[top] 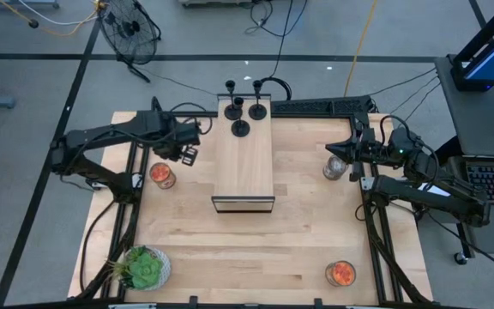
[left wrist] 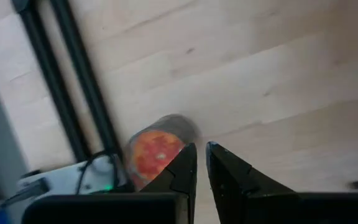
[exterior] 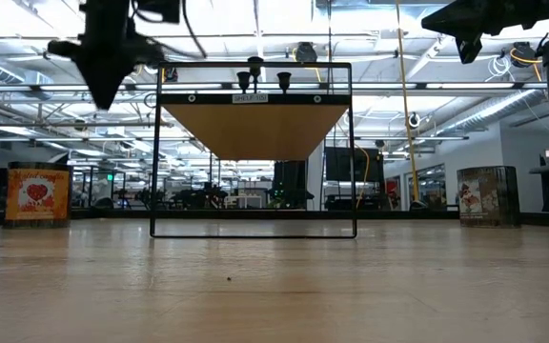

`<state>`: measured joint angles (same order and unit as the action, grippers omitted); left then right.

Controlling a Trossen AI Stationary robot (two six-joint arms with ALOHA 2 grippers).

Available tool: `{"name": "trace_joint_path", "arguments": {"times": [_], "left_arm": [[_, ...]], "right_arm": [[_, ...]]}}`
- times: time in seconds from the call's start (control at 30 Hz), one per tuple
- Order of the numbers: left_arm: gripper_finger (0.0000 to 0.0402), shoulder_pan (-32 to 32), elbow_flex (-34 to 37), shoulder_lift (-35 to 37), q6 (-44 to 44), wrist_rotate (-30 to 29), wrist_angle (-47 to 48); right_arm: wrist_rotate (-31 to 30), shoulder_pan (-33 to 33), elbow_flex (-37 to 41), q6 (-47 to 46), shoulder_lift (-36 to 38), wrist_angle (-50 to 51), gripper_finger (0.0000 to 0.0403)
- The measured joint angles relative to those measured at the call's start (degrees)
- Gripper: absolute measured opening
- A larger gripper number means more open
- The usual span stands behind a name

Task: Pick & Place candle stick holders
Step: Put the top orange scented candle on the shelf

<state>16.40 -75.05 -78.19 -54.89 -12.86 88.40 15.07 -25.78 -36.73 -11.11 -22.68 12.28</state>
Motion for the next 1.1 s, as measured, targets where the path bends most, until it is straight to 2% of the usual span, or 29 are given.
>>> {"name": "trace_joint_path", "arguments": {"times": [0.17,0.37,0.53,0.73,0.83,1.0,1.1], "left_arm": [[0.0047,1.8,5.2,0.0,1.5,-0.4,-0.1],[0.0047,3.5,8.0,0.0,2.3,-0.5,-1.2],[0.0047,3.3,8.2,0.0,3.3,3.6,-5.1],[0.0047,2.8,8.2,0.0,2.5,5.4,-5.4],[0.0047,2.6,8.2,0.0,4.5,5.8,-5.1],[0.0047,1.9,8.2,0.0,1.9,2.2,-5.0],[0.0047,1.7,8.2,0.0,2.7,3.4,-4.9]], "right_arm": [[0.0,0.0,0.0,0.0,0.0,0.0,0.0000],[0.0,0.0,0.0,-0.1,0.0,0.0,0.0000],[0.0,0.0,0.0,-0.1,0.0,0.0,0.0000],[0.0,0.0,0.0,-0.1,0.0,0.0,0.0000],[0.0,0.0,0.0,0.0,0.0,0.0,0.0000],[0.0,0.0,0.0,-0.1,0.0,0.0,0.0000],[0.0,0.0,0.0,-0.2,0.0,0.0,0.0000]]}}
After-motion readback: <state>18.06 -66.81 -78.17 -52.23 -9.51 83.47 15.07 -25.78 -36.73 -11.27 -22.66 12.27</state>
